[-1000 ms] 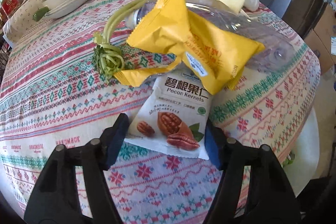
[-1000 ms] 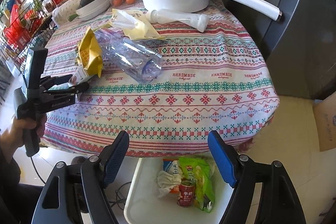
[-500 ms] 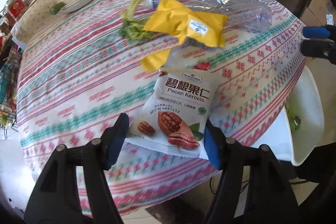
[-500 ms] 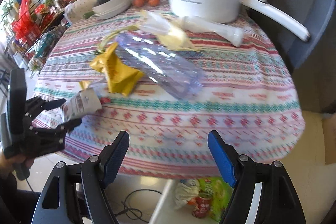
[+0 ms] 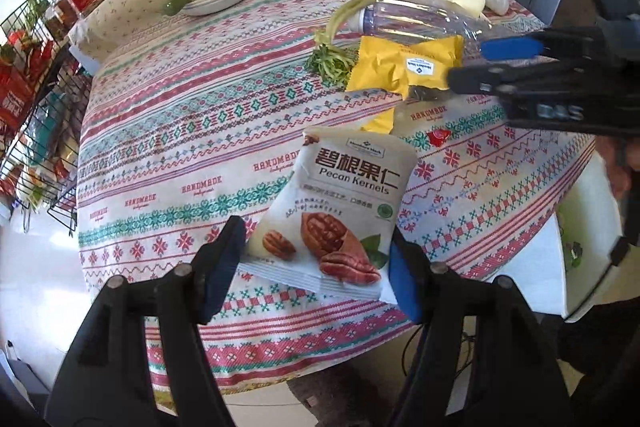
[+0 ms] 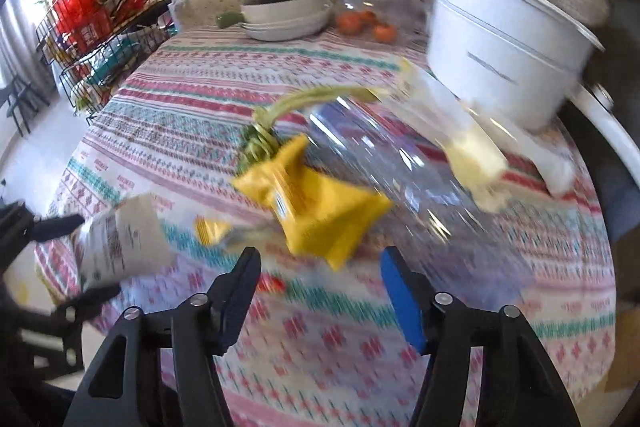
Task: Collect trash
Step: 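Grasp the white Pecan Kernels bag with the left tool while right tool grasps the yellow chip bag, then carry both bags to the white bin and open both tools to drop them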
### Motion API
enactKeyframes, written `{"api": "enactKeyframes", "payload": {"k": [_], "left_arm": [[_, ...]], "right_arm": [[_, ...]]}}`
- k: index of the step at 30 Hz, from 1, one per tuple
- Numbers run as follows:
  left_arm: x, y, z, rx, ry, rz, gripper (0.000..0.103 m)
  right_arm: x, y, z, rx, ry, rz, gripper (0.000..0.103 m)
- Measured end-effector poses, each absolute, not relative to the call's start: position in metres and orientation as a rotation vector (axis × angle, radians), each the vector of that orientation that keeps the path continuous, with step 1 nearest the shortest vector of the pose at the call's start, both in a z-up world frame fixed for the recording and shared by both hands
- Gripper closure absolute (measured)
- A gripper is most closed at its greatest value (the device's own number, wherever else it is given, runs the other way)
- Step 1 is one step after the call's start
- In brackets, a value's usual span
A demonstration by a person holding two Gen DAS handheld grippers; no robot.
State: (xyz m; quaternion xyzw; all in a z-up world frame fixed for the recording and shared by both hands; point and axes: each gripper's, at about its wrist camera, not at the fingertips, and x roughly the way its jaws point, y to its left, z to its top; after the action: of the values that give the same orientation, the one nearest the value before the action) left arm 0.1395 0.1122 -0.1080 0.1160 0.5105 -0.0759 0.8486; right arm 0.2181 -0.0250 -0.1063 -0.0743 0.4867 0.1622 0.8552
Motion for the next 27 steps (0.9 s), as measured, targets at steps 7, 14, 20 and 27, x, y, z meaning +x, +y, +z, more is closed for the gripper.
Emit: {"api": "enactKeyframes", "payload": {"k": [7, 14, 20, 27], "left_arm": [[0.141, 0.116, -0.105, 0.238, 1.067, -0.157, 0.035], [0.141, 0.118, -0.105, 0.229, 1.060, -0.157, 0.035], [0.137, 0.116, -0.097, 0.217, 1.034, -0.152, 0.035], [0.120, 0.106, -0.067, 0.185, 0.952, -0.166, 0.035]], "right_arm": [[0.242, -0.001, -0.121, -0.224, 1.049, 0.397, 0.055], [0.252, -0.006, -0.147, -0.197, 1.121, 0.393, 0.091], [0.240, -0.017, -0.138, -0.153, 1.104, 0.421, 0.095], [0.211, -0.038, -0.099, -0.134, 1.076, 0.409, 0.096]]}}
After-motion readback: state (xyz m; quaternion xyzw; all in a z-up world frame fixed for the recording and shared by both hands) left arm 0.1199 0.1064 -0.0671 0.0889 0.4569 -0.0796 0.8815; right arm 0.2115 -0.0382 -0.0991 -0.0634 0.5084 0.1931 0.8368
